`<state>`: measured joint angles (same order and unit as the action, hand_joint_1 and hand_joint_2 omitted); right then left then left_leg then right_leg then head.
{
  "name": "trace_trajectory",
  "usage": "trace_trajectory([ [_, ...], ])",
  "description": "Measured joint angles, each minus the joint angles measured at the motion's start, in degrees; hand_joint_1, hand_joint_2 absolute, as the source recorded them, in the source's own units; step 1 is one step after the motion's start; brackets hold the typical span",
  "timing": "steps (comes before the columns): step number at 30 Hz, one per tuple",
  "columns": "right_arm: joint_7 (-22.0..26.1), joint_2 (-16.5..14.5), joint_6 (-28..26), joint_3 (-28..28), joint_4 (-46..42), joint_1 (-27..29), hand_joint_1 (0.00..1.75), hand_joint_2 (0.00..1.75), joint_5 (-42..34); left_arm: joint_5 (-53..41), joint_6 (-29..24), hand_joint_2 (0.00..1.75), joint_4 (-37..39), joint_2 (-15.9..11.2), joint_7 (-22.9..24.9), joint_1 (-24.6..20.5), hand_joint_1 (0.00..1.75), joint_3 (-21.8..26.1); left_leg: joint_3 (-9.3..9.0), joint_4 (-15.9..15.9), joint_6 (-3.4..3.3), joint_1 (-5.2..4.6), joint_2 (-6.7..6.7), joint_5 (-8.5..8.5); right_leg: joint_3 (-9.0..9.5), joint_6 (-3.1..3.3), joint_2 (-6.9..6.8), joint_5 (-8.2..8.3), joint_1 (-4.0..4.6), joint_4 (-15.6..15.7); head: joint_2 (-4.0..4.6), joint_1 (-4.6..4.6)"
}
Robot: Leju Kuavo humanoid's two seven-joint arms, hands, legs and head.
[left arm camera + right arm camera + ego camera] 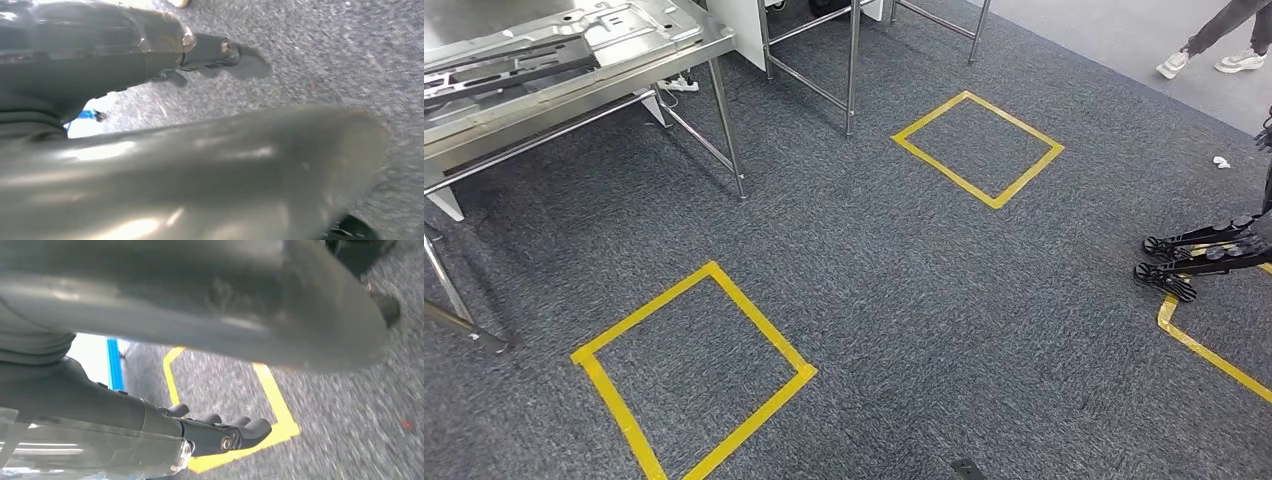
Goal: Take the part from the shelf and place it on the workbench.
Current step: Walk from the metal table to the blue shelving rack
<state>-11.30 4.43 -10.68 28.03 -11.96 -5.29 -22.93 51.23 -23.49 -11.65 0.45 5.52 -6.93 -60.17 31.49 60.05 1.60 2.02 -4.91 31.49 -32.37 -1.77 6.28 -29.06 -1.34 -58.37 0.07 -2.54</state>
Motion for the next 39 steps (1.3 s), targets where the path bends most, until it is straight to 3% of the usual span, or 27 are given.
trace_trajectory([
  [1, 0.00, -0.05, 0.01, 0.01, 0.00, 0.07, 0.00, 0.00, 0.00, 0.01, -0.01, 0.00, 0.00, -0.02, 0.02, 0.01, 0.00, 0.00, 0.02, 0.04, -0.49, -0.07, 0.78, -0.04, -0.20, -0.31, 0.64, 0.19, -0.16, 0.14, 0.00, -0.15],
  [3, 0.00, -0.17, 0.01, 0.01, 0.01, 0.19, 0.00, 0.00, 0.00, 0.01, -0.01, 0.00, -0.01, -0.05, 0.03, -0.06, 0.00, 0.00, -0.15, -0.11, -1.26, -0.15, 2.49, -0.12, -1.13, -0.70, -0.99, -0.63, -0.09, -1.44, 0.00, -0.59],
  [5, 0.00, -0.22, 0.00, -0.01, 0.01, 0.07, 0.00, 0.00, -0.01, 0.00, -0.01, 0.00, -0.01, -0.09, 0.02, -0.07, 0.00, 0.00, -0.36, -0.20, -1.74, -0.44, 4.37, -0.01, -3.98, -0.84, -4.44, -3.56, 0.18, -7.24, 0.00, -1.46],
  [7, 0.00, -0.25, 0.00, -0.01, -0.01, -0.01, 0.00, 0.00, -0.04, 0.00, -0.01, 0.00, -0.01, -0.15, 0.03, 0.04, 0.00, 0.00, -0.47, -0.19, -2.10, -0.92, 6.28, 0.23, -7.51, -0.80, -5.83, -6.28, 0.27, -14.23, 0.00, -2.17],
  [8, 0.00, -0.30, 0.01, -0.01, -0.01, 0.07, 0.00, 0.00, -0.08, 0.00, -0.01, 0.00, 0.00, -0.19, 0.03, 0.05, 0.00, 0.00, -0.53, -0.18, -2.25, -1.19, 7.15, 0.35, -8.35, -0.59, -6.03, -6.39, 0.34, -15.88, 0.00, -2.38],
  [9, 0.00, -0.32, 0.02, -0.01, -0.01, 0.20, 0.00, 0.00, -0.16, 0.00, -0.01, 0.00, 0.00, -0.21, 0.02, 0.01, 0.00, 0.00, -0.61, -0.18, -2.37, -1.44, 7.88, 0.47, -8.18, -0.22, -6.13, -5.45, 0.48, -15.52, 0.00, -2.50],
  [10, 0.00, -0.33, 0.02, -0.01, 0.00, 0.34, 0.00, 0.00, -0.27, -0.01, -0.01, 0.00, -0.01, -0.22, -0.03, -0.09, 0.00, 0.00, -0.71, -0.19, -2.46, -1.66, 8.48, 0.58, -7.02, 0.35, -6.30, -3.67, 0.75, -13.18, 0.00, -2.57],
  [12, 0.00, -0.19, 0.02, -0.02, 0.02, 0.40, 0.00, 0.00, -0.58, -0.13, -0.01, 0.00, -0.03, -0.11, -0.16, -0.30, 0.00, 0.00, -0.90, -0.27, -2.49, -1.94, 9.43, 0.77, -3.55, 2.11, -8.46, -0.43, 1.92, -6.08, 0.00, -2.51],
  [14, 0.05, 0.00, 0.02, -0.07, 0.02, 0.23, 0.00, 0.00, -1.19, -0.61, 0.00, 0.00, -0.04, 0.05, -0.24, -0.35, 0.00, -0.02, -0.90, -0.36, -2.27, -2.05, 10.32, 0.90, -1.42, 3.40, -10.70, 0.31, 3.04, -1.48, 0.00, -2.48],
  [15, 0.09, 0.11, 0.03, -0.17, 0.02, 0.18, 0.00, 0.00, -1.66, -1.00, 0.01, 0.00, -0.05, 0.13, -0.21, -0.34, 0.00, -0.04, -0.93, -0.49, -2.07, -2.07, 10.88, 0.92, -1.24, 3.65, -10.89, 0.05, 3.32, -0.88, 0.00, -2.48],
  [16, 0.13, 0.15, 0.08, -0.29, 0.02, 0.15, 0.00, 0.00, -2.17, -1.41, 0.02, 0.00, -0.04, 0.18, -0.14, -0.34, 0.00, -0.09, -1.09, -0.66, -1.84, -2.07, 11.49, 0.98, -1.07, 3.66, -10.26, 0.16, 3.37, -0.31, 0.00, -2.63],
  [17, 0.15, 0.20, 0.15, -0.42, 0.03, 0.21, 0.00, 0.00, -2.62, -1.79, 0.02, 0.00, -0.04, 0.22, -0.07, -0.39, 0.00, -0.17, -1.31, -0.66, -1.56, -2.02, 11.12, 1.18, -0.79, 3.62, -9.62, 0.46, 3.24, 0.22, 0.00, -2.67],
  [19, 0.11, 0.15, 0.37, -0.67, 0.08, 0.34, 0.00, 0.00, -3.15, -2.26, -0.02, 0.00, -0.04, 0.24, -0.05, -0.47, 0.00, -0.37, -0.68, 1.47, -1.06, -1.89, 7.80, 2.85, -0.01, 3.67, -8.48, 1.08, 2.74, 1.52, 0.00, -2.44],
  [20, 0.16, 0.08, 0.49, -0.78, 0.11, 0.31, 0.00, 0.00, -3.08, -2.24, -0.04, 0.00, -0.04, 0.19, -0.03, -0.44, 0.00, -0.45, 0.63, 4.26, -0.85, -1.75, 5.75, 4.37, 0.22, 3.69, -7.85, 1.31, 2.52, 1.90, 0.00, -2.12],
  [21, 0.29, 0.02, 0.60, -0.87, 0.15, 0.22, 0.00, 0.00, -2.84, -2.02, -0.07, 0.00, -0.04, 0.12, 0.03, -0.36, 0.00, -0.50, 2.43, 7.70, -0.68, -1.65, 4.61, 5.98, 0.27, 3.80, -7.14, 1.35, 2.43, 2.02, 0.00, -1.75],
  [23, 0.74, -0.14, 0.72, -0.95, 0.18, 0.08, 0.00, 0.00, -2.03, -1.19, -0.07, 0.00, -0.04, -0.11, 0.39, -0.15, 0.00, -0.52, 5.61, 12.98, -0.30, -1.51, 4.40, 7.31, 0.30, 3.79, -5.52, 1.28, 2.28, 1.88, 0.00, -1.14],
  [25, 1.06, -0.34, 0.59, -0.95, 0.21, 0.18, 0.00, 0.00, -1.48, -0.54, -0.01, 0.00, -0.03, -0.35, 0.89, -0.05, 0.00, -0.54, 5.56, 11.26, 0.11, -1.39, 4.34, 4.46, 0.41, 3.44, -3.98, 1.00, 1.96, 1.49, 0.00, -0.78],
  [26, 1.11, -0.44, 0.47, -0.95, 0.23, 0.22, 0.00, 0.00, -1.38, -0.40, 0.03, 0.00, -0.02, -0.46, 1.18, -0.05, 0.00, -0.54, 4.29, 7.95, 0.36, -1.17, 3.63, 2.09, 0.45, 3.12, -3.26, 0.75, 1.73, 1.14, 0.00, -0.64],
  [27, 1.14, -0.52, 0.34, -0.95, 0.25, 0.23, 0.00, 0.00, -1.31, -0.34, 0.08, 0.00, -0.02, -0.55, 1.48, -0.07, 0.00, -0.55, 2.91, 4.76, 0.58, -0.92, 2.07, 0.49, 0.35, 2.72, -2.57, 0.42, 1.60, 0.66, 0.00, -0.48],
  [29, 0.94, -0.59, 0.10, -0.95, 0.26, 0.08, 0.00, 0.00, -1.47, -0.36, 0.15, 0.00, -0.02, -0.71, 2.08, -0.11, 0.00, -0.55, 1.19, 0.89, 0.18, -0.57, -0.33, -0.68, -0.17, 1.94, -1.30, -0.12, 1.41, -0.33, 0.00, -0.16],
  [30, 0.69, -0.60, 0.03, -0.95, 0.26, 0.04, 0.00, 0.00, -1.61, -0.38, 0.17, 0.00, -0.01, -0.78, 2.31, -0.10, 0.00, -0.55, 1.02, 0.65, -0.30, -0.65, -0.67, -0.32, -0.44, 1.62, -0.67, -0.18, 1.35, -0.55, 0.00, -0.19],
  [32, -0.07, -0.72, -0.03, -0.93, 0.26, 0.11, 0.00, 0.00, -1.93, -0.45, 0.16, 0.00, 0.00, -0.95, 2.67, -0.08, 0.00, -0.56, 0.85, 0.50, -1.37, -0.79, 0.82, -0.33, -0.78, 1.17, 0.03, -0.16, 1.13, -0.69, 0.00, -0.50],
  [34, -0.70, -0.89, -0.07, -0.91, 0.28, 0.11, 0.00, 0.00, -2.19, -0.58, 0.15, 0.00, 0.00, -1.11, 2.79, -0.09, 0.00, -0.57, 0.48, 0.26, -2.12, -0.89, 2.50, -0.28, -1.92, 0.69, -2.04, -1.44, 1.12, -2.97, 0.00, -1.05],
  [36, -0.94, -1.02, -0.12, -0.90, 0.28, -0.14, 0.00, 0.00, -2.34, -0.74, 0.16, 0.00, 0.01, -1.31, 2.74, -0.01, 0.00, -0.60, 0.18, 0.16, -2.64, -1.16, 4.48, -0.02, -5.11, 0.29, -4.94, -4.37, 1.15, -9.16, 0.00, -1.90],
  [37, -0.97, -1.10, -0.14, -0.90, 0.28, -0.23, 0.00, 0.00, -2.39, -0.78, 0.16, 0.00, 0.02, -1.41, 2.73, 0.05, 0.00, -0.63, 0.11, 0.17, -2.81, -1.33, 5.52, 0.15, -7.03, 0.20, -5.54, -5.72, 1.11, -12.66, 0.00, -2.21],
  [39, -1.03, -1.31, -0.14, -0.89, 0.28, -0.04, 0.00, 0.00, -2.46, -0.83, 0.16, 0.00, 0.03, -1.59, 2.72, 0.03, 0.00, -0.72, -0.11, 0.18, -2.94, -1.64, 7.31, 0.50, -8.83, 0.40, -5.97, -5.90, 1.09, -15.76, 0.00, -2.55],
])
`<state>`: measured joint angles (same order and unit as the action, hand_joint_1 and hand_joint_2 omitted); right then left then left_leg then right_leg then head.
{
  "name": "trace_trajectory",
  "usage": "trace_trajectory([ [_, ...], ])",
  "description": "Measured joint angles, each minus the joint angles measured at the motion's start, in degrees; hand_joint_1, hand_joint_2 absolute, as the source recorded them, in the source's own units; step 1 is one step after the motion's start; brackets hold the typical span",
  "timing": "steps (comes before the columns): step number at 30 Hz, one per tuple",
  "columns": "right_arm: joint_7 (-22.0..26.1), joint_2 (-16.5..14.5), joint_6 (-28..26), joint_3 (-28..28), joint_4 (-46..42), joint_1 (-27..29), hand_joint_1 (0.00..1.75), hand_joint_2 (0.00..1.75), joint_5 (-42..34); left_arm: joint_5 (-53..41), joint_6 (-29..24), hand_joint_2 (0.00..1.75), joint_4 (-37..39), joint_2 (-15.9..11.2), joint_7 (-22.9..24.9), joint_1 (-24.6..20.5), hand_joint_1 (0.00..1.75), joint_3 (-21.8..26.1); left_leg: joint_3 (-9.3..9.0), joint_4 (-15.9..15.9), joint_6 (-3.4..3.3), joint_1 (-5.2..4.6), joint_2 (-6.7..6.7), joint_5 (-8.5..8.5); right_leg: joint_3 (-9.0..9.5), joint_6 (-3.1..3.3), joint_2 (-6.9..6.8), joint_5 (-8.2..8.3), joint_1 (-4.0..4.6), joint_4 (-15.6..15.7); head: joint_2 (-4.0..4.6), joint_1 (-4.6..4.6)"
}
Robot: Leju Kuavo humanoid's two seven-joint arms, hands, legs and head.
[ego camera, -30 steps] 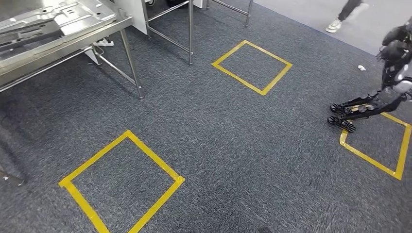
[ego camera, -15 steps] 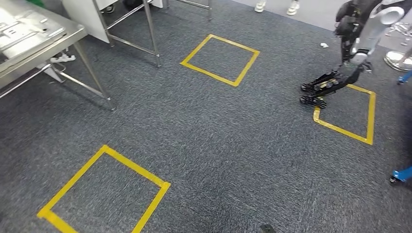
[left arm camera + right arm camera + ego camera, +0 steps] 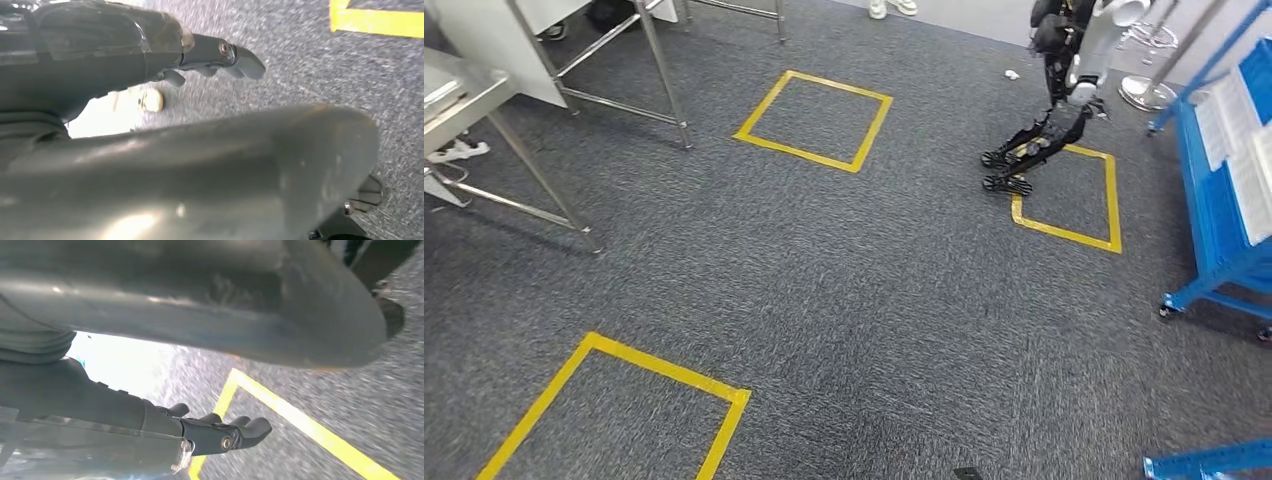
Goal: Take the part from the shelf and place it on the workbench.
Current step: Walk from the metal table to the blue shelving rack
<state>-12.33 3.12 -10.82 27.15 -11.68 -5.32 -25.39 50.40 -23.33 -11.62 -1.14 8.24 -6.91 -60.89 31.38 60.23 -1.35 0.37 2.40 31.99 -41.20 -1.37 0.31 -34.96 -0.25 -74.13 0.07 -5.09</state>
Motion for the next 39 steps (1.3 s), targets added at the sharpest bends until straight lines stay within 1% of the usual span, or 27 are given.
trace_trajectory([
  [1, -0.02, -0.06, 0.00, 0.01, 0.01, 0.20, 0.00, 0.00, -0.03, -0.02, -0.01, 0.00, 0.00, -0.05, 0.00, -0.06, 0.00, -0.04, -0.20, -0.01, -0.01, -0.14, 0.72, 0.19, 0.66, 0.35, -0.16, 1.46, 0.09, 1.40, 0.00, -0.10],
  [2, -0.03, -0.09, 0.00, 0.01, 0.02, 0.36, 0.00, 0.00, -0.06, -0.02, 0.00, 0.00, -0.01, -0.09, -0.01, -0.15, 0.00, -0.08, -0.46, -0.03, 0.02, -0.26, 1.35, 0.40, 2.21, 0.86, -0.50, 3.55, 0.34, 4.50, 0.00, -0.14],
  [4, -0.03, -0.09, -0.01, 0.02, 0.03, 0.38, 0.00, 0.00, -0.09, -0.03, -0.01, 0.00, -0.03, -0.11, -0.04, -0.34, 0.00, -0.14, -0.89, -0.19, 0.16, -0.39, 2.47, 0.75, 5.76, 2.09, -2.54, 6.23, 1.31, 11.39, 0.00, -0.08],
  [6, -0.02, -0.03, -0.02, 0.02, 0.03, 0.24, 0.00, 0.00, -0.09, -0.04, -0.01, 0.00, -0.05, -0.06, -0.14, -0.43, 0.00, -0.19, -1.06, -0.46, 0.57, -0.40, 3.38, 0.87, 7.33, 2.90, -4.03, 6.23, 2.12, 14.53, 0.00, -0.07],
  [8, -0.01, 0.04, -0.08, 0.02, 0.03, 0.34, 0.00, 0.00, -0.17, -0.06, 0.00, 0.00, -0.07, 0.06, -0.24, -0.48, 0.00, -0.22, -1.34, -0.80, 1.08, -0.41, 4.15, 0.99, 7.70, 3.23, -3.39, 6.30, 2.20, 15.59, 0.00, -0.17],
  [9, 0.03, 0.00, -0.10, 0.02, 0.03, 0.51, 0.00, 0.00, -0.24, -0.08, 0.00, 0.00, -0.07, 0.07, -0.26, -0.54, 0.00, -0.24, -1.44, -0.60, 1.29, -0.36, 3.19, 1.29, 8.07, 3.25, -2.97, 6.56, 2.06, 16.31, 0.00, -0.11],
  [10, 0.08, -0.07, -0.11, 0.03, 0.04, 0.58, 0.00, 0.00, -0.31, -0.12, -0.01, 0.00, -0.07, 0.05, -0.30, -0.58, 0.00, -0.24, -1.09, 0.42, 1.50, -0.32, 1.61, 2.01, 8.52, 3.30, -2.52, 6.84, 1.83, 17.06, 0.00, 0.00],
  [12, 0.21, -0.24, -0.10, 0.03, 0.04, 0.39, 0.00, 0.00, -0.38, -0.18, -0.02, 0.00, -0.07, -0.07, -0.31, -0.54, 0.00, -0.25, 1.51, 5.70, 1.92, -0.07, -2.04, 4.63, 9.12, 3.35, -1.51, 7.21, 1.46, 17.96, 0.00, 0.45],
  [14, 0.41, -0.37, -0.09, 0.02, 0.03, 0.05, 0.00, 0.00, -0.34, -0.18, -0.01, 0.00, -0.07, -0.21, -0.09, -0.32, 0.00, -0.25, 5.32, 12.10, 2.34, 0.19, -2.79, 6.76, 9.28, 3.47, -0.05, 7.14, 1.33, 17.99, 0.00, 0.99],
  [15, 0.56, -0.44, -0.11, 0.02, 0.03, 0.02, 0.00, 0.00, -0.31, -0.15, 0.00, 0.00, -0.06, -0.28, 0.04, -0.24, 0.00, -0.25, 6.43, 13.40, 2.58, 0.32, -2.80, 6.44, 9.39, 3.38, 0.74, 7.01, 1.23, 17.90, 0.00, 1.25],
  [16, 0.68, -0.51, -0.14, 0.02, 0.03, 0.08, 0.00, 0.00, -0.27, -0.12, 0.01, 0.00, -0.05, -0.32, 0.15, -0.21, 0.00, -0.25, 6.58, 12.72, 2.84, 0.45, -2.81, 5.04, 9.50, 3.18, 1.53, 6.83, 1.06, 17.72, 0.00, 1.42],
  [17, 0.77, -0.55, -0.16, 0.02, 0.03, 0.17, 0.00, 0.00, -0.24, -0.09, 0.01, 0.00, -0.05, -0.35, 0.20, -0.21, 0.00, -0.25, 5.74, 10.12, 3.14, 0.65, -3.07, 2.77, 9.60, 2.87, 2.30, 6.56, 0.81, 17.39, 0.00, 1.56],
  [19, 0.83, -0.57, -0.23, 0.03, 0.04, 0.19, 0.00, 0.00, -0.19, -0.04, 0.02, 0.00, -0.05, -0.38, 0.20, -0.18, 0.00, -0.25, 3.12, 3.82, 3.75, 1.28, -5.73, -0.64, 9.40, 1.99, 3.79, 5.72, 0.35, 16.18, 0.00, 2.02],
  [20, 0.84, -0.55, -0.28, 0.03, 0.03, 0.13, 0.00, 0.00, -0.15, -0.03, 0.04, 0.00, -0.05, -0.39, 0.20, -0.16, 0.00, -0.25, 2.21, 1.85, 3.65, 1.49, -7.00, -1.24, 9.12, 1.55, 4.53, 5.39, 0.21, 15.58, 0.00, 2.29],
  [21, 0.84, -0.52, -0.32, 0.03, 0.03, 0.07, 0.00, 0.00, -0.10, -0.03, 0.08, 0.00, -0.04, -0.39, 0.20, -0.15, 0.00, -0.25, 1.77, 1.08, 3.33, 1.54, -7.87, -1.05, 8.83, 1.18, 5.24, 5.19, 0.11, 15.22, 0.00, 2.39],
  [23, 0.85, -0.56, -0.37, 0.03, 0.03, 0.10, 0.00, 0.00, -0.06, 0.01, 0.16, 0.00, -0.03, -0.48, 0.24, -0.15, 0.00, -0.25, 1.59, 1.00, 2.19, 1.34, -6.93, -0.76, 8.47, 0.65, 6.61, 5.26, -0.07, 15.16, 0.00, 2.26],
  [24, 0.85, -0.59, -0.37, 0.04, 0.03, 0.16, 0.00, 0.00, -0.06, 0.02, 0.18, 0.00, -0.02, -0.52, 0.25, -0.15, 0.00, -0.25, 1.49, 0.94, 1.88, 1.31, -6.41, -0.73, 8.40, 0.49, 7.07, 5.28, -0.16, 15.22, 0.00, 2.11],
  [28, 0.85, -0.60, -0.37, 0.04, 0.03, 0.21, 0.00, 0.00, -0.08, 0.02, 0.19, 0.00, -0.03, -0.55, 0.24, -0.16, 0.00, -0.25, 1.38, 0.81, 1.55, 1.43, -5.83, -0.76, 8.26, 0.32, 7.49, 5.22, -0.22, 15.16, 0.00, 2.12],
  [30, 0.85, -0.65, -0.37, 0.06, 0.03, 0.23, 0.00, 0.00, -0.08, 0.02, 0.19, 0.00, -0.03, -0.60, 0.24, -0.22, 0.00, -0.25, 1.20, 0.75, 1.40, 1.41, -5.30, -0.72, 8.07, 0.18, 5.96, 4.77, -0.11, 14.45, 0.00, 1.91],
  [31, 0.86, -0.67, -0.39, 0.07, 0.03, 0.12, 0.00, 0.00, -0.07, 0.02, 0.22, 0.00, -0.03, -0.63, 0.24, -0.19, 0.00, -0.25, 1.01, 0.72, 1.15, 1.25, -4.32, -0.56, 6.54, 0.00, 4.17, 3.34, -0.07, 11.42, 0.00, 1.39],
  [33, 0.88, -0.78, -0.43, 0.09, 0.04, 0.19, 0.00, 0.00, -0.07, 0.02, 0.30, 0.00, -0.02, -0.75, 0.24, -0.14, 0.00, -0.25, 0.37, 0.67, 0.60, 0.59, -1.02, 0.13, 2.54, 0.14, 0.88, 1.62, 0.06, 4.37, 0.00, 0.27],
  [34, 0.89, -0.81, -0.45, 0.10, 0.03, 0.28, 0.00, 0.00, -0.07, 0.02, 0.33, 0.00, -0.02, -0.78, 0.24, -0.14, 0.00, -0.25, -0.04, 0.66, 0.40, 0.27, 0.62, 0.54, 1.53, 0.50, -0.19, 2.03, 0.25, 2.98, 0.00, -0.17],
  [35, 0.90, -0.86, -0.46, 0.11, 0.04, 0.47, 0.00, 0.00, -0.07, 0.02, 0.34, 0.00, -0.02, -0.80, 0.24, -0.22, 0.00, -0.25, -0.38, 0.62, 0.38, 0.10, 1.73, 0.88, 2.42, 1.17, -0.98, 4.08, 0.70, 5.28, 0.00, -0.23],
  [36, 0.91, -0.81, -0.48, 0.12, 0.04, 0.48, 0.00, 0.00, -0.06, 0.02, 0.34, 0.00, -0.03, -0.73, 0.24, -0.32, 0.00, -0.25, -0.64, 0.55, 0.47, 0.04, 2.25, 1.09, 4.17, 1.82, -2.27, 5.62, 1.33, 8.86, 0.00, -0.16],
  [37, 0.91, -0.74, -0.49, 0.13, 0.03, 0.39, 0.00, 0.00, -0.05, 0.02, 0.34, 0.00, -0.04, -0.66, 0.24, -0.41, 0.00, -0.25, -0.78, 0.44, 0.62, 0.02, 2.72, 1.24, 5.65, 2.41, -3.47, 6.51, 1.94, 11.94, 0.00, -0.18],
  [38, 0.92, -0.63, -0.51, 0.13, 0.03, 0.28, 0.00, 0.00, -0.04, 0.02, 0.35, 0.00, -0.05, -0.56, 0.24, -0.46, 0.00, -0.25, -0.82, 0.27, 0.79, 0.03, 3.20, 1.29, 6.41, 2.85, -4.40, 6.64, 2.43, 13.68, 0.00, -0.20],
  [39, 0.93, -0.51, -0.54, 0.13, 0.03, 0.21, 0.00, 0.00, -0.04, 0.02, 0.37, 0.00, -0.06, -0.45, 0.24, -0.49, 0.00, -0.25, -0.91, 0.02, 0.99, 0.03, 3.73, 1.28, 6.64, 3.12, -4.66, 6.31, 2.73, 14.36, 0.00, -0.20],
])
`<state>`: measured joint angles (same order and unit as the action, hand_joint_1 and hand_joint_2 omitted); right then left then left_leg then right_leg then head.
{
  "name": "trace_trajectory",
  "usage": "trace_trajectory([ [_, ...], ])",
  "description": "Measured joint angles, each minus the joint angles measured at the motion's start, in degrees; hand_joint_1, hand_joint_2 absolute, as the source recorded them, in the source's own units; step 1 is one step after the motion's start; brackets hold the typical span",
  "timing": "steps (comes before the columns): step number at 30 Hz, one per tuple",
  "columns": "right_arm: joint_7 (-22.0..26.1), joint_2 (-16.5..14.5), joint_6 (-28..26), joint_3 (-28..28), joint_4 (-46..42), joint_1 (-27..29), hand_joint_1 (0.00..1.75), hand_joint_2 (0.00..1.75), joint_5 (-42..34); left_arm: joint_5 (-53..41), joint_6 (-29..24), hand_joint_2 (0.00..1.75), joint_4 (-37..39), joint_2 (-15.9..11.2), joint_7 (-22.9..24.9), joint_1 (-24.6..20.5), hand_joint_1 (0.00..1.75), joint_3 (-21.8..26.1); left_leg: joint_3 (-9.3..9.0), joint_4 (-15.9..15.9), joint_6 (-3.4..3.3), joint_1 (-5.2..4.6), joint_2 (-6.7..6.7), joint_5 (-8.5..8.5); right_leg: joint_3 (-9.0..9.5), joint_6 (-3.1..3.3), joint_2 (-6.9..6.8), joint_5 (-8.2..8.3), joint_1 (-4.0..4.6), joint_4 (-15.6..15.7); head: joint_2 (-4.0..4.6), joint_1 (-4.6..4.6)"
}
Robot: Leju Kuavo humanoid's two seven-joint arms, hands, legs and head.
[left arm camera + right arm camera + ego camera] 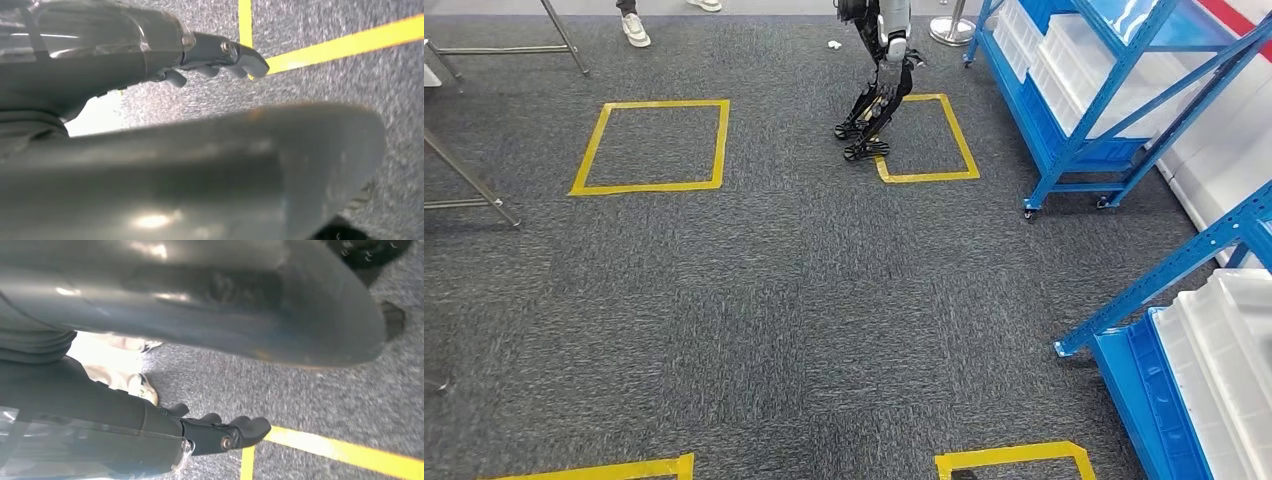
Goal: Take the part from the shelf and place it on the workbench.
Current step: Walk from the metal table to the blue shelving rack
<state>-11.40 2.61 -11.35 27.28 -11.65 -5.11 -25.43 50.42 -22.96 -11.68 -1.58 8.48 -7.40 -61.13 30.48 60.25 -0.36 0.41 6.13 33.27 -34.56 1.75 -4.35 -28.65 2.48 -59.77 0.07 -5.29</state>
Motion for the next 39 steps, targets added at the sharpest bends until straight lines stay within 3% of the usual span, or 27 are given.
trace_trajectory([
  [1, 0.01, 0.08, -0.02, 0.00, 0.00, -0.02, 0.00, 0.00, -0.01, 0.00, 0.02, 0.00, -0.01, 0.09, 0.00, -0.03, 0.00, 0.00, -0.25, -0.33, 0.22, 0.02, 0.54, -0.02, 0.23, 0.20, 0.52, 0.06, 0.08, 0.73, 0.00, -0.13],
  [2, 0.01, 0.13, -0.03, 0.00, 0.01, 0.10, 0.00, 0.00, -0.02, -0.01, 0.04, 0.00, -0.01, 0.15, 0.00, -0.08, 0.00, 0.00, -0.56, -0.50, 0.46, 0.08, 0.00, 0.08, 0.64, 0.26, 1.05, 0.32, -0.05, 1.40, 0.00, -0.14],
  [4, 0.01, 0.10, -0.03, 0.01, 0.03, 0.23, 0.00, 0.00, -0.03, -0.02, 0.06, 0.00, -0.01, 0.16, -0.02, -0.13, 0.00, 0.00, -0.06, 1.28, 0.89, 0.11, -3.48, 1.28, 1.83, 0.41, 2.05, 0.90, -0.58, 3.04, 0.00, -0.03],
  [5, 0.01, 0.07, -0.03, 0.01, 0.03, 0.17, 0.00, 0.00, -0.04, -0.03, 0.07, 0.00, -0.01, 0.14, -0.03, -0.08, 0.00, 0.00, 1.34, 3.92, 1.05, 0.15, -5.56, 2.52, 2.27, 0.45, 2.58, 1.09, -0.86, 3.52, 0.00, 0.27],
  [6, 0.01, 0.02, -0.02, 0.01, 0.03, -0.02, 0.00, 0.00, -0.03, -0.03, 0.08, 0.00, -0.01, 0.09, -0.03, 0.00, 0.00, 0.00, 3.40, 7.39, 1.18, 0.14, -6.63, 3.90, 2.45, 0.56, 3.25, 1.09, -0.99, 3.69, 0.00, 0.58],
  [8, 0.01, -0.07, -0.02, 0.00, 0.01, -0.25, 0.00, 0.00, -0.04, -0.03, 0.09, 0.00, -0.01, -0.02, -0.01, 0.22, 0.00, 0.00, 7.38, 13.09, 1.49, 0.15, -6.70, 5.08, 2.67, 0.60, 4.86, 0.87, -1.14, 3.58, 0.00, 1.16],
  [10, 0.01, -0.13, -0.01, 0.00, 0.02, -0.08, 0.00, 0.00, -0.07, -0.03, 0.10, 0.00, -0.01, -0.13, 0.01, 0.30, 0.00, 0.00, 8.08, 11.83, 1.80, 0.27, -6.60, 2.03, 3.03, 0.32, 6.44, 0.38, -1.40, 3.20, 0.00, 1.48],
  [11, 0.01, -0.16, -0.01, 0.00, 0.02, 0.01, 0.00, 0.00, -0.08, -0.03, 0.11, 0.00, -0.01, -0.17, 0.00, 0.31, 0.00, 0.00, 7.01, 8.48, 2.02, 0.47, -7.26, -0.63, 3.17, 0.03, 7.17, 0.00, -1.58, 2.82, 0.00, 1.63],
  [12, 0.01, -0.16, -0.01, 0.00, 0.02, 0.06, 0.00, 0.00, -0.08, -0.03, 0.11, 0.00, -0.01, -0.19, 0.00, 0.30, 0.00, 0.00, 5.80, 5.26, 2.24, 0.75, -8.88, -2.47, 3.12, -0.35, 7.87, -0.43, -1.71, 2.30, 0.00, 1.88],
  [13, 0.01, -0.16, -0.01, 0.00, 0.02, 0.00, 0.00, 0.00, -0.06, -0.03, 0.12, 0.00, -0.01, -0.20, 0.00, 0.31, 0.00, 0.00, 4.76, 2.68, 2.21, 1.00, -10.32, -3.60, 2.92, -0.74, 8.59, -0.85, -1.85, 1.69, 0.00, 2.15],
  [15, 0.01, -0.11, -0.01, 0.00, 0.02, -0.14, 0.00, 0.00, -0.01, -0.03, 0.14, 0.00, -0.01, -0.20, 0.01, 0.33, 0.00, 0.00, 3.92, 0.97, 1.67, 1.13, -11.95, -3.48, 2.35, -1.44, 9.95, -1.27, -2.10, 1.00, 0.00, 2.32],
  [17, 0.01, -0.15, -0.01, 0.01, 0.01, -0.11, 0.00, 0.00, -0.01, -0.02, 0.15, 0.00, 0.02, -0.26, 0.02, 0.32, 0.00, 0.00, 3.58, 0.70, 0.76, 1.01, -10.48, -3.35, 2.10, -1.97, 11.03, -1.33, -2.36, 0.93, 0.00, 2.14],
  [18, 0.01, -0.20, -0.01, 0.02, 0.01, -0.08, 0.00, 0.00, -0.02, -0.01, 0.14, 0.00, 0.03, -0.31, 0.02, 0.30, 0.00, 0.00, 3.33, 0.54, 0.39, 1.01, -9.62, -3.28, 1.87, -2.25, 10.49, -1.68, -2.34, 0.43, 0.00, 1.99],
  [19, 0.01, -0.25, -0.02, 0.03, 0.01, -0.10, 0.00, 0.00, -0.03, 0.00, 0.14, 0.00, 0.03, -0.34, 0.01, 0.31, 0.00, 0.00, 3.07, 0.36, 0.07, 1.02, -8.70, -3.21, 1.18, -2.54, 9.33, -2.52, -2.33, -1.01, 0.00, 1.69],
  [21, 0.01, -0.31, -0.02, 0.04, 0.01, -0.30, 0.00, 0.00, -0.04, 0.00, 0.15, 0.00, 0.03, -0.39, 0.00, 0.39, 0.00, 0.00, 2.64, 0.18, -0.41, 0.84, -6.70, -2.90, -1.99, -3.06, 6.16, -5.44, -2.37, -7.06, 0.00, 0.82],
  [23, 0.02, -0.36, -0.01, 0.04, 0.00, -0.37, 0.00, 0.00, -0.04, 0.00, 0.16, 0.00, 0.04, -0.45, 0.01, 0.51, 0.00, 0.00, 2.38, 0.19, -0.57, 0.62, -4.73, -2.49, -5.61, -3.32, 4.85, -7.50, -2.53, -13.39, 0.00, 0.25],
  [24, 0.02, -0.40, 0.00, 0.05, 0.00, -0.21, 0.00, 0.00, -0.04, 0.00, 0.16, 0.00, 0.05, -0.50, 0.01, 0.51, 0.00, 0.00, 2.23, 0.19, -0.54, 0.55, -3.93, -2.28, -6.28, -3.30, 4.63, -7.11, -2.56, -14.30, 0.00, 0.12],
  [25, 0.02, -0.44, 0.00, 0.05, 0.01, 0.00, 0.00, 0.00, -0.04, 0.00, 0.16, 0.00, 0.05, -0.53, 0.01, 0.46, 0.00, 0.00, 2.02, 0.19, -0.49, 0.50, -3.28, -2.07, -5.84, -3.17, 4.51, -5.66, -2.54, -13.09, 0.00, 0.02],
  [27, 0.01, -0.46, -0.01, 0.07, 0.02, 0.30, 0.00, 0.00, -0.02, 0.00, 0.16, 0.00, 0.04, -0.55, 0.00, 0.29, 0.00, 0.00, 1.48, 0.13, -0.29, 0.48, -2.36, -1.68, -2.53, -2.55, 3.88, -1.59, -2.29, -6.20, 0.00, -0.12],
  [28, 0.02, -0.44, -0.01, 0.07, 0.02, 0.30, 0.00, 0.00, 0.01, 0.00, 0.16, 0.00, 0.04, -0.54, 0.00, 0.18, 0.00, 0.00, 1.28, 0.10, -0.09, 0.43, -2.01, -1.49, -0.82, -2.16, 3.35, -0.39, -2.01, -2.76, 0.00, -0.12],
  [29, 0.02, -0.40, -0.01, 0.07, 0.01, 0.24, 0.00, 0.00, 0.03, 0.00, 0.15, 0.00, 0.03, -0.50, 0.00, 0.08, 0.00, 0.00, 1.17, 0.02, 0.14, 0.44, -1.71, -1.39, 0.32, -1.83, 2.89, 0.10, -1.71, -0.50, 0.00, -0.13],
  [31, 0.02, -0.32, -0.03, 0.07, 0.01, 0.19, 0.00, 0.00, 0.04, 0.00, 0.14, 0.00, 0.02, -0.36, 0.00, -0.06, 0.00, 0.00, 0.92, -0.22, 0.71, 0.54, -1.21, -1.26, 0.96, -1.31, 2.70, -0.25, -1.20, 0.84, 0.00, -0.11],
  [32, 0.03, -0.26, -0.04, 0.07, 0.01, 0.24, 0.00, 0.00, -0.01, -0.01, 0.14, 0.00, 0.01, -0.28, -0.07, -0.09, 0.00, 0.00, 0.69, -0.39, 1.01, 0.65, -1.09, -1.15, 1.23, -1.05, 2.98, -0.15, -1.25, 1.23, 0.00, -0.18],
  [34, 0.24, -0.17, -0.04, 0.07, 0.02, 0.34, 0.00, 0.00, -0.34, -0.16, 0.04, 0.00, -0.01, -0.17, -0.67, -0.15, 0.00, 0.00, 0.78, 0.81, 1.49, 0.76, -3.28, -0.13, 2.12, -0.56, 3.59, 0.21, -1.52, 2.44, 0.00, -0.06],
  [36, 0.68, -0.13, 0.02, 0.07, 0.02, 0.10, 0.00, 0.00, -0.83, -0.38, -0.14, 0.00, -0.01, -0.16, -1.56, -0.11, 0.00, -0.01, 3.31, 6.04, 1.71, 0.76, -6.09, 2.50, 2.80, -0.14, 4.40, 0.42, -1.79, 3.18, 0.00, 0.51],
  [38, 1.07, -0.09, 0.13, 0.07, 0.02, -0.14, 0.00, 0.00, -1.18, -0.45, -0.28, 0.00, -0.01, -0.16, -2.07, 0.09, 0.00, -0.02, 7.13, 12.35, 1.88, 0.71, -6.57, 4.66, 3.02, 0.12, 5.60, 0.27, -1.83, 3.19, 0.00, 1.13],
  [39, 1.20, -0.10, 0.18, 0.08, 0.02, -0.13, 0.00, 0.00, -1.30, -0.46, -0.34, 0.00, -0.01, -0.16, -2.22, 0.17, 0.00, -0.02, 8.30, 13.67, 1.96, 0.71, -6.54, 4.41, 3.16, 0.14, 6.30, 0.12, -1.83, 3.15, 0.00, 1.36],
])
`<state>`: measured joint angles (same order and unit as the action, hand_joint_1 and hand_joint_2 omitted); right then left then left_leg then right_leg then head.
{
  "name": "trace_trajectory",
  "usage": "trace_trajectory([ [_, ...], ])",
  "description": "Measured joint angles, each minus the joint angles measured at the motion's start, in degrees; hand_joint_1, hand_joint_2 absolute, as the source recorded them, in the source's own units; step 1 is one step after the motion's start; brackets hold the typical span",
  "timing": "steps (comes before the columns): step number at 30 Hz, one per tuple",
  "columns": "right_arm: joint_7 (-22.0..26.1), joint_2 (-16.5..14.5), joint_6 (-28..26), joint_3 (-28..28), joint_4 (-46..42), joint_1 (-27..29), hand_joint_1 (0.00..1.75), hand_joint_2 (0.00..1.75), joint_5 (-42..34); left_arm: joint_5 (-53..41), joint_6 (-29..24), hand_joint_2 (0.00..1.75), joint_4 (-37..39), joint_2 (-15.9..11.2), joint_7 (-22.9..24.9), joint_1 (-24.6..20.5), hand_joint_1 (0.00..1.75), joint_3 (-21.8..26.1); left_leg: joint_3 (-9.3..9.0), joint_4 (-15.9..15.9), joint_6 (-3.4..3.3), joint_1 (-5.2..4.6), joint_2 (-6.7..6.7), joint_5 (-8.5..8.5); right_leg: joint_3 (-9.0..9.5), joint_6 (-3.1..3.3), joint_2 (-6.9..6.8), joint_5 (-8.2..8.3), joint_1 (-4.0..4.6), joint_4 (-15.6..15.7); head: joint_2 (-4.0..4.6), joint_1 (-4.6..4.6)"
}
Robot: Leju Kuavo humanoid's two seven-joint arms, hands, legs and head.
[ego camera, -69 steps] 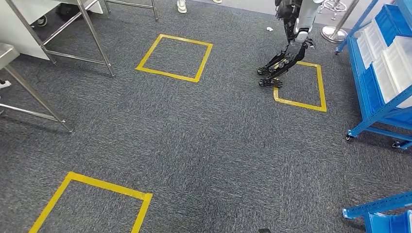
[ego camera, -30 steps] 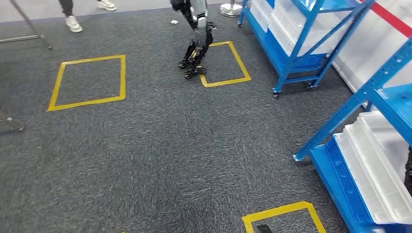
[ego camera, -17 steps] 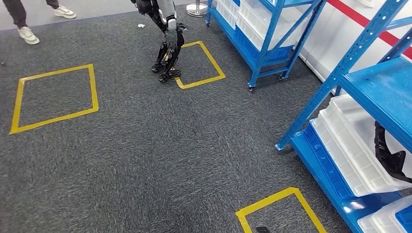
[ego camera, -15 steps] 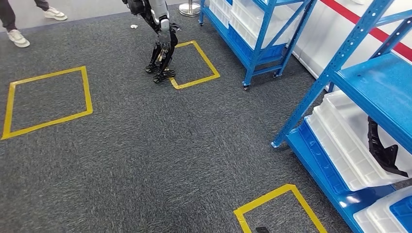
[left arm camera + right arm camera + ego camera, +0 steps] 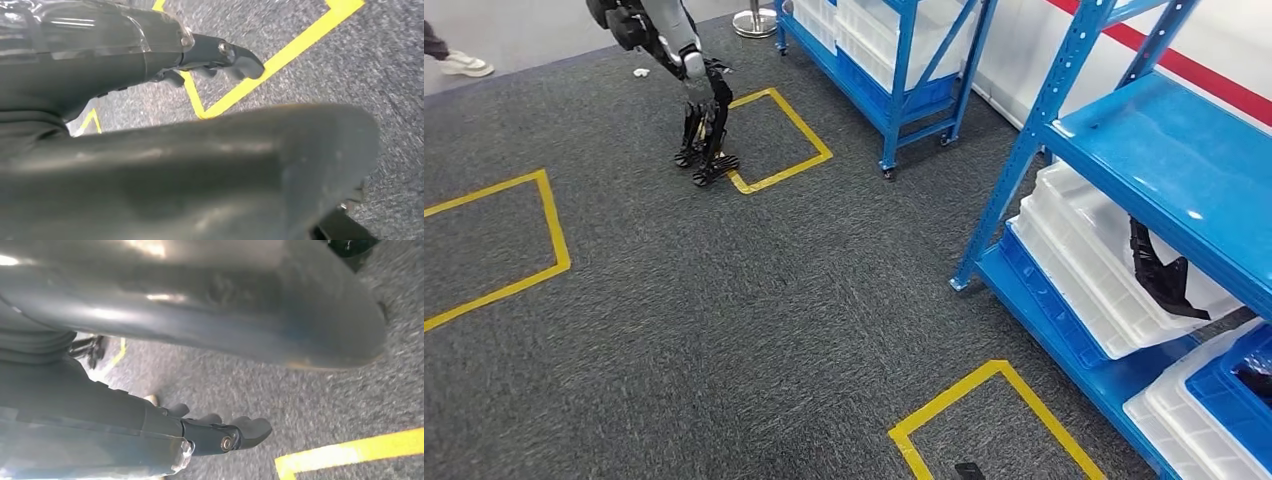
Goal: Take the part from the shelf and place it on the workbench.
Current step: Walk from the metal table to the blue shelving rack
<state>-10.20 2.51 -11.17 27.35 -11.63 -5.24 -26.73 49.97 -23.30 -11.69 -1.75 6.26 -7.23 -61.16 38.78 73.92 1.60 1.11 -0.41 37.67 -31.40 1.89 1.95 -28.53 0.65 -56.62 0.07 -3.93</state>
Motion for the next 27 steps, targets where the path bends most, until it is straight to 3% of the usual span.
trace_trajectory([
  [1, 0.09, -0.01, 0.04, 0.01, 0.00, 0.10, 0.00, 0.00, -0.11, 0.00, -0.07, 0.00, 0.00, -0.01, -0.11, 0.04, 0.00, 0.00, 0.25, -0.61, 0.05, 0.00, -0.01, -1.37, 0.18, -0.09, 0.77, -0.17, -0.03, -0.07, 0.00, 0.20],
  [2, 0.17, -0.01, 0.08, 0.01, 0.00, 0.19, 0.00, 0.00, -0.20, -0.01, -0.12, 0.00, 0.00, -0.01, -0.21, 0.04, 0.00, 0.00, -0.56, -3.30, 0.07, 0.04, -0.37, -3.74, 0.39, -0.27, 1.55, -0.42, -0.12, -0.23, 0.00, 0.40],
  [4, 0.37, -0.01, 0.14, 0.01, 0.00, 0.23, 0.00, 0.00, -0.26, -0.02, -0.19, 0.00, 0.00, -0.03, -0.36, 0.04, 0.00, 0.00, -3.23, -10.11, 0.02, 0.39, -3.33, -7.69, 0.50, -0.86, 3.02, -1.13, -0.33, -0.91, 0.00, 0.85],
  [6, 0.54, 0.01, 0.17, 0.01, 0.00, 0.07, 0.00, 0.00, -0.27, -0.03, -0.20, 0.00, 0.00, -0.04, -0.55, 0.07, 0.00, -0.01, -4.73, -13.28, -0.29, 0.57, -5.72, -8.38, 0.12, -1.62, 4.45, -1.62, -0.62, -1.49, 0.00, 1.06],
  [7, 0.57, 0.01, 0.17, 0.01, 0.00, 0.01, 0.00, 0.00, -0.29, -0.03, -0.20, 0.00, 0.00, -0.04, -0.65, 0.08, 0.00, -0.02, -4.96, -13.52, -0.55, 0.50, -5.60, -8.05, -0.08, -1.99, 5.25, -1.66, -0.77, -1.57, 0.00, 1.06],
  [8, 0.61, 0.02, 0.17, 0.01, 0.00, 0.01, 0.00, 0.00, -0.31, -0.03, -0.20, 0.00, 0.00, -0.04, -0.75, 0.09, 0.00, -0.02, -5.14, -13.62, -0.90, 0.42, -4.67, -7.96, -0.17, -2.31, 5.98, -1.64, -0.93, -1.44, 0.00, 0.99],
  [9, 0.64, -0.01, 0.19, 0.02, -0.01, 0.07, 0.00, 0.00, -0.33, -0.03, -0.21, 0.00, 0.01, -0.07, -0.83, 0.06, 0.00, -0.02, -5.46, -13.90, -1.24, 0.41, -3.77, -7.90, -0.27, -2.61, 5.53, -1.78, -0.94, -1.59, 0.00, 0.82],
  [10, 0.67, -0.04, 0.18, 0.04, -0.01, 0.06, 0.00, 0.00, -0.34, -0.05, -0.21, 0.00, 0.01, -0.09, -0.89, 0.05, 0.00, -0.02, -5.82, -14.18, -1.59, 0.44, -2.69, -7.82, -0.69, -2.91, 4.25, -2.26, -0.85, -2.42, 0.00, 0.53],
  [12, 0.71, -0.10, 0.18, 0.07, -0.02, -0.11, 0.00, 0.00, -0.37, -0.10, -0.22, 0.00, 0.02, -0.15, -0.99, 0.12, 0.00, -0.02, -6.53, -14.56, -2.15, 0.36, -0.42, -7.51, -3.27, -3.43, 0.36, -4.59, -0.71, -7.26, 0.00, -0.36],
  [14, 0.78, -0.10, 0.18, 0.08, -0.02, -0.28, 0.00, 0.00, -0.41, -0.11, -0.22, 0.00, 0.02, -0.17, -1.05, 0.29, 0.00, -0.02, -7.01, -14.59, -2.39, 0.13, 1.92, -6.94, -7.35, -3.80, -1.34, -7.04, -0.88, -14.22, 0.00, -1.03],
  [15, 0.83, -0.10, 0.18, 0.08, -0.02, -0.16, 0.00, 0.00, -0.43, -0.11, -0.23, 0.00, 0.02, -0.17, -1.08, 0.31, 0.00, -0.02, -7.28, -14.59, -2.39, 0.04, 2.94, -6.63, -8.64, -3.88, -1.61, -7.12, -0.99, -16.18, 0.00, -1.22],
  [16, 0.86, -0.10, 0.18, 0.08, -0.02, 0.09, 0.00, 0.00, -0.44, -0.11, -0.24, 0.00, 0.02, -0.17, -1.14, 0.26, 0.00, -0.02, -7.58, -14.59, -2.35, -0.02, 3.75, -6.34, -8.91, -3.86, -1.79, -6.14, -1.07, -16.18, 0.00, -1.37],
  [17, 0.89, -0.09, 0.18, 0.09, -0.01, 0.36, 0.00, 0.00, -0.45, -0.11, -0.24, 0.00, 0.02, -0.17, -1.19, 0.17, 0.00, -0.02, -7.97, -14.59, -2.28, -0.08, 4.40, -6.05, -7.99, -3.69, -2.01, -4.12, -1.09, -13.94, 0.00, -1.51],
  [19, 0.93, -0.01, 0.18, 0.11, 0.00, 0.62, 0.00, 0.00, -0.45, -0.12, -0.26, 0.00, 0.02, -0.13, -1.27, -0.04, 0.00, -0.02, -8.71, -14.65, -2.00, -0.16, 5.40, -5.50, -4.63, -2.91, -3.63, -0.28, -0.68, -6.79, 0.00, -1.68],
  [21, 0.97, 0.04, 0.18, 0.12, 0.00, 0.43, 0.00, 0.00, -0.45, -0.14, -0.27, 0.00, 0.01, -0.05, -1.30, -0.19, 0.00, -0.02, -9.07, -14.73, -1.49, -0.21, 6.19, -5.11, -2.56, -2.05, -5.34, 0.70, 0.06, -2.56, 0.00, -1.64],
  [23, 0.98, 0.13, 0.18, 0.12, 0.00, 0.36, 0.00, 0.00, -0.46, -0.17, -0.27, 0.00, -0.02, 0.05, -1.31, -0.29, 0.00, -0.02, -9.46, -14.97, -0.88, -0.14, 6.99, -4.86, -2.22, -1.51, -5.17, 0.27, 0.51, -1.89, 0.00, -1.61],
  [24, 0.98, 0.17, 0.18, 0.12, 0.00, 0.47, 0.00, 0.00, -0.46, -0.18, -0.27, 0.00, -0.05, 0.11, -1.32, -0.34, 0.00, -0.02, -9.79, -15.04, -0.57, -0.05, 6.46, -4.63, -1.91, -1.31, -4.73, 0.35, 0.43, -1.45, 0.00, -1.67],
  [26, 1.00, 0.24, 0.19, 0.12, 0.00, 0.43, 0.00, 0.00, -0.50, -0.23, -0.30, 0.00, -0.13, 0.16, -1.39, -0.41, 0.00, -0.02, -9.25, -13.18, -0.14, 0.06, 3.06, -3.26, -1.07, -0.90, -3.80, 0.64, -0.02, -0.38, 0.00, -1.53],
  [27, 1.02, 0.24, 0.19, 0.12, 0.00, 0.30, 0.00, 0.00, -0.54, -0.25, -0.31, 0.00, -0.15, 0.15, -1.43, -0.36, 0.00, -0.02, -7.84, -10.52, -0.03, 0.10, 1.04, -1.95, -0.78, -0.73, -3.31, 0.75, -0.24, -0.06, 0.00, -1.20],
])
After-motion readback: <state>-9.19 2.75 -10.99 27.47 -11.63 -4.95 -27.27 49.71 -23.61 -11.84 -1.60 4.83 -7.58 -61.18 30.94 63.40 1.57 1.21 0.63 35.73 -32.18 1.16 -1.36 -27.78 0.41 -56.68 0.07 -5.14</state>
